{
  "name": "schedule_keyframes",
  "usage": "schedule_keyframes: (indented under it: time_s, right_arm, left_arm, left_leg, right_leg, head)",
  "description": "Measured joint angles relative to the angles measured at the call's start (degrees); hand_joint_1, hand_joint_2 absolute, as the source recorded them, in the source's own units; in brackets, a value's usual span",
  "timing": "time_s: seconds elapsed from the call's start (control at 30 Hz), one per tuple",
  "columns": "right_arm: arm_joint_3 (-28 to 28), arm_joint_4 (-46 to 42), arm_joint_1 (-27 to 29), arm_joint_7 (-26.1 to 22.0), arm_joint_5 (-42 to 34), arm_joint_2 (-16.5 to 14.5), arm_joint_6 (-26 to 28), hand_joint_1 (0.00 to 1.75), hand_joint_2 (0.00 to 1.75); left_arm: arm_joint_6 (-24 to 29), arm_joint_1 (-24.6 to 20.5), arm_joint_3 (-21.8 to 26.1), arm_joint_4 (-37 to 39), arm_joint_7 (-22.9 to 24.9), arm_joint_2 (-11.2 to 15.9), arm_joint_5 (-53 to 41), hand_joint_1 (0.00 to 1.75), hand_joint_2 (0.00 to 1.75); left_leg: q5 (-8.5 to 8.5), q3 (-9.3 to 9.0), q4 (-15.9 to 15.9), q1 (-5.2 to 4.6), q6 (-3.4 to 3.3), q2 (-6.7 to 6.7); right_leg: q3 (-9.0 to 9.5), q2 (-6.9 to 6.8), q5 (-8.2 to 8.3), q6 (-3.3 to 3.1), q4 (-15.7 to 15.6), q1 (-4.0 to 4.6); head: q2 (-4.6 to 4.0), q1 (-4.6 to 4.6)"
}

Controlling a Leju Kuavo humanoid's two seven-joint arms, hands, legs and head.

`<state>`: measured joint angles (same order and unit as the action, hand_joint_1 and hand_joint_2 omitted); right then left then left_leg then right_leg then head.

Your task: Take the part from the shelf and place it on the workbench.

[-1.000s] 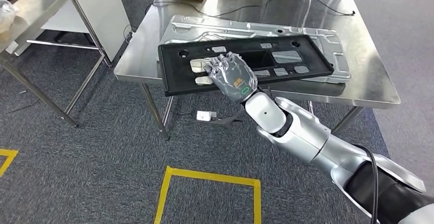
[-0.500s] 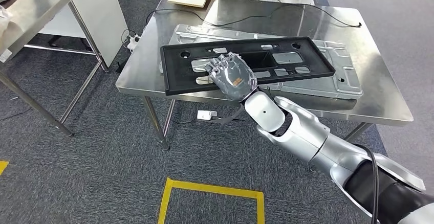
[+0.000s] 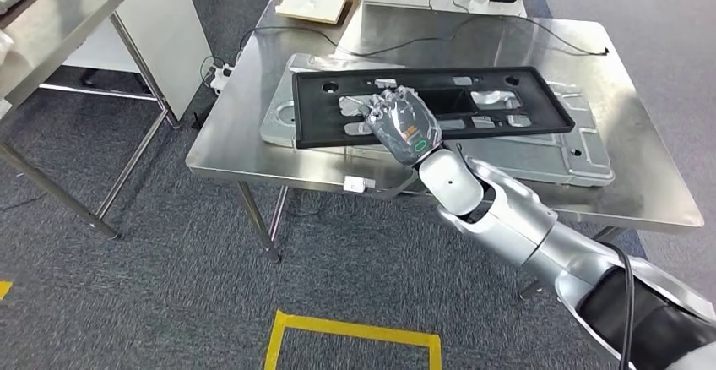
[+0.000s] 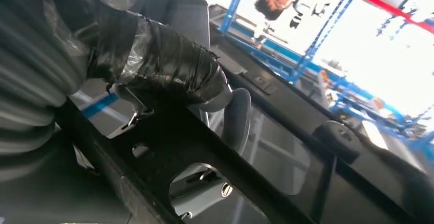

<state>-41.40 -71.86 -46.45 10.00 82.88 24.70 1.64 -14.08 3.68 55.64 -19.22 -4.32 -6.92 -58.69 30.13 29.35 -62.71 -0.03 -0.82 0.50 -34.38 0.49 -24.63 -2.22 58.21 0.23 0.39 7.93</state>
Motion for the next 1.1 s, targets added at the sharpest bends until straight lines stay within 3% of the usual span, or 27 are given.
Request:
schedule_keyframes:
  time_s: [0.1, 0.17, 0.2, 0.23, 0.27, 0.33, 0.37, 0.43, 0.47, 0.53, 0.6, 0.67, 0.7, 0.73, 0.8, 0.87, 0.93, 1.0, 1.07, 1.1]
  right_arm:
    - [1.46, -1.32, 2.49, 0.37, -0.53, 2.01, 0.49, 1.75, 1.75]
    - [2.19, -2.27, 4.63, 0.39, -0.73, 3.46, 0.62, 1.75, 1.75]
    - [2.49, -2.7, 5.51, 0.38, -0.74, 4.02, 0.63, 1.75, 1.75]
    - [2.81, -3.19, 6.26, 0.39, -0.74, 4.55, 0.64, 1.75, 1.75]
    - [3.16, -3.68, 6.9, 0.4, -0.78, 5.04, 0.66, 1.75, 1.75]
    - [3.85, -4.63, 8.05, 0.49, -1.04, 6.01, 0.76, 1.75, 1.75]
    - [4.23, -5.19, 8.82, 0.6, -1.34, 6.63, 0.88, 1.75, 1.75]
    - [5.54, -6.72, 11.06, 0.89, -2.1, 8.48, 1.35, 1.75, 1.75]
    - [6.62, -7.63, 12.54, 1.0, -2.45, 9.54, 1.72, 1.75, 1.75]
    - [9.38, -9.26, 15.42, 1.09, -2.92, 11.65, 2.6, 1.75, 1.75]
    - [11.92, -10.41, 18.11, 1.05, -3.04, 13.28, 3.11, 1.75, 1.75]
    - [13.81, -11.29, 20.88, 0.88, -2.97, 14.45, 3.03, 1.75, 1.75]
    - [14.62, -11.64, 22.14, 0.77, -2.9, 14.86, 2.97, 1.75, 1.75]
    - [15.42, -11.92, 23.21, 0.67, -2.82, 15.23, 2.92, 1.75, 1.75]
    - [16.96, -12.19, 24.63, 0.47, -2.69, 15.82, 2.85, 1.75, 1.75]
    - [18.23, -12.29, 25.57, 0.16, -2.57, 16.23, 2.71, 1.75, 1.75]
    - [19.15, -12.48, 26.15, -0.09, -2.52, 16.51, 2.62, 1.75, 1.75]
    - [19.93, -12.65, 26.37, -0.2, -2.51, 16.72, 2.62, 1.75, 1.75]
    - [20.4, -12.68, 26.45, -0.25, -2.49, 16.79, 2.62, 1.75, 1.75]
    - [20.5, -12.68, 26.54, -0.27, -2.49, 16.77, 2.62, 1.75, 1.75]
  left_arm:
    - [-0.01, 0.1, 0.7, -0.7, 0.19, -0.36, -0.81, 0.0, 1.75]
    - [-0.07, 0.52, 1.11, -1.38, 0.36, -0.63, -1.27, 0.0, 1.75]
    - [-0.13, 0.76, 1.31, -1.7, 0.43, -0.75, -1.42, 0.0, 1.75]
    - [-0.22, 1.02, 1.54, -2.03, 0.5, -0.88, -1.55, 0.0, 1.75]
    - [-0.34, 1.26, 1.79, -2.33, 0.56, -1.02, -1.73, 0.0, 1.75]
    - [-0.65, 1.45, 2.28, -2.96, 0.66, -1.32, -2.19, 0.0, 1.75]
    - [-0.88, 1.48, 2.49, -3.35, 0.69, -1.55, -2.54, 0.0, 1.75]
    - [-1.52, 1.56, 3.1, -4.45, 0.74, -2.24, -3.45, 0.0, 1.75]
    - [-1.88, 1.68, 3.49, -5.08, 0.77, -2.65, -4.05, 0.0, 1.75]
    - [-2.5, 1.88, 4.39, -6.25, 0.83, -3.37, -5.15, 0.0, 1.75]
    - [-2.94, 1.95, 5.27, -7.25, 0.82, -3.86, -6.11, 0.0, 1.75]
    - [-3.36, 1.94, 6.24, -8.04, 0.75, -4.24, -7.13, 0.0, 1.75]
    - [-3.57, 1.93, 6.75, -8.35, 0.72, -4.38, -7.57, 0.0, 1.75]
    - [-3.73, 1.91, 7.24, -8.62, 0.67, -4.49, -7.98, 0.0, 1.75]
    - [-3.92, 1.87, 8.06, -8.92, 0.57, -4.7, -8.61, 0.0, 1.75]
    - [-3.97, 1.58, 8.82, -9.09, 0.41, -4.84, -9.13, 0.0, 1.75]
    - [-3.97, 1.19, 9.44, -9.27, 0.27, -4.87, -9.49, 0.0, 1.75]
    - [-3.97, 0.95, 9.82, -9.45, 0.19, -4.84, -9.66, 0.0, 1.75]
    - [-3.97, 0.69, 10.18, -9.55, 0.09, -4.83, -9.71, 0.0, 1.75]
    - [-3.98, 0.62, 10.35, -9.55, 0.06, -4.84, -9.72, 0.0, 1.75]
  left_leg:
    - [3.93, 5.94, -8.83, 0.45, 0.55, -0.14]
    - [5.32, 8.82, -10.48, 0.68, 0.94, -0.17]
    - [4.31, 9.17, -8.81, 0.74, 1.04, -0.18]
    - [1.83, 8.89, -5.73, 0.78, 1.11, -0.18]
    - [-1.73, 8.46, -2.12, 0.77, 1.07, -0.18]
    - [-5.75, 7.75, 2.53, 0.54, 0.61, -0.17]
    - [-6.32, 7.57, 3.3, 0.42, 0.16, -0.11]
    - [-5.88, 6.61, 3.67, 0.38, -0.84, 0.07]
    - [-5.78, 5.95, 4.04, 0.46, -1.29, 0.17]
    - [-5.24, 4.63, 4.68, 0.6, -1.92, 0.35]
    - [-4.32, 3.63, 4.87, 0.56, -2.23, 0.44]
    - [-3.13, 2.3, 4.88, 0.51, -2.25, 0.49]
    - [-2.46, 1.45, 4.87, 0.48, -2.2, 0.49]
    - [-1.73, 0.49, 4.88, 0.44, -2.1, 0.47]
    - [-0.32, -1.08, 4.89, 0.3, -1.75, 0.39]
    - [0.8, -2.17, 4.92, 0.17, -1.13, 0.36]
    - [0.89, -2.85, 4.55, 0.03, -0.41, 0.32]
    - [0.17, -1.73, 1.32, -0.02, 0.09, 0.14]
    - [0.94, 2.26, -5.15, 0.13, 0.5, -0.03]
    - [2.41, 4.76, -8.29, 0.21, 0.73, -0.06]
  right_leg:
    - [1.55, -0.23, -1.18, -0.08, -0.17, -0.13]
    - [2.73, -0.21, -2.31, 0.15, -0.13, -0.23]
    - [3.46, -0.12, -2.95, 0.32, -0.09, -0.33]
    - [4.23, -0.02, -3.63, 0.55, -0.05, -0.44]
    - [4.88, 0.06, -4.33, 0.84, 0.01, -0.5]
    - [5.74, 0.2, -5.49, 1.61, 0.09, -0.49]
    - [6.02, 0.22, -5.77, 2.08, 0.22, -0.45]
    - [6.18, 0.11, -5.67, 2.9, 0.97, -0.46]
    - [5.85, 0.01, -5.37, 3.23, 2.26, -0.54]
    - [2.96, -0.13, -5.88, 3.73, 7.21, -0.75]
    - [-1.67, -0.15, -8.56, 4.27, 13.39, -0.88]
    - [-5.01, -0.16, -10.61, 4.63, 15.72, -0.96]
    - [-5.51, -0.17, -10.05, 4.6, 14.5, -0.98]
    - [-5.29, -0.2, -8.09, 4.41, 11.76, -0.98]
    - [-4.09, -0.41, -2.11, 3.73, 4.99, -0.75]
    - [-3.29, -0.53, 0.97, 2.95, 1.68, -0.29]
    - [-2.44, -0.38, 0.58, 2.14, 1.36, -0.17]
    - [-0.93, -0.29, 0.12, 1.27, 0.74, -0.52]
    - [0.5, -0.29, -0.69, 0.65, 0.25, -0.74]
    - [1.04, -0.29, -1.19, 0.49, 0.18, -0.74]
  head:
    - [0.01, -0.12]
    - [0.01, -0.11]
    - [0.01, -0.13]
    - [0.01, -0.11]
    - [0.01, -0.12]
    - [0.0, -0.1]
    - [0.0, -0.1]
    - [0.01, -0.1]
    - [0.01, -0.09]
    - [0.01, -0.08]
    - [0.0, -0.06]
    - [0.0, -0.06]
    - [0.0, -0.06]
    - [0.0, -0.05]
    - [0.0, -0.07]
    - [0.0, -0.04]
    - [0.01, -0.01]
    - [0.02, -0.06]
    - [0.0, -0.15]
    - [0.0, -0.2]
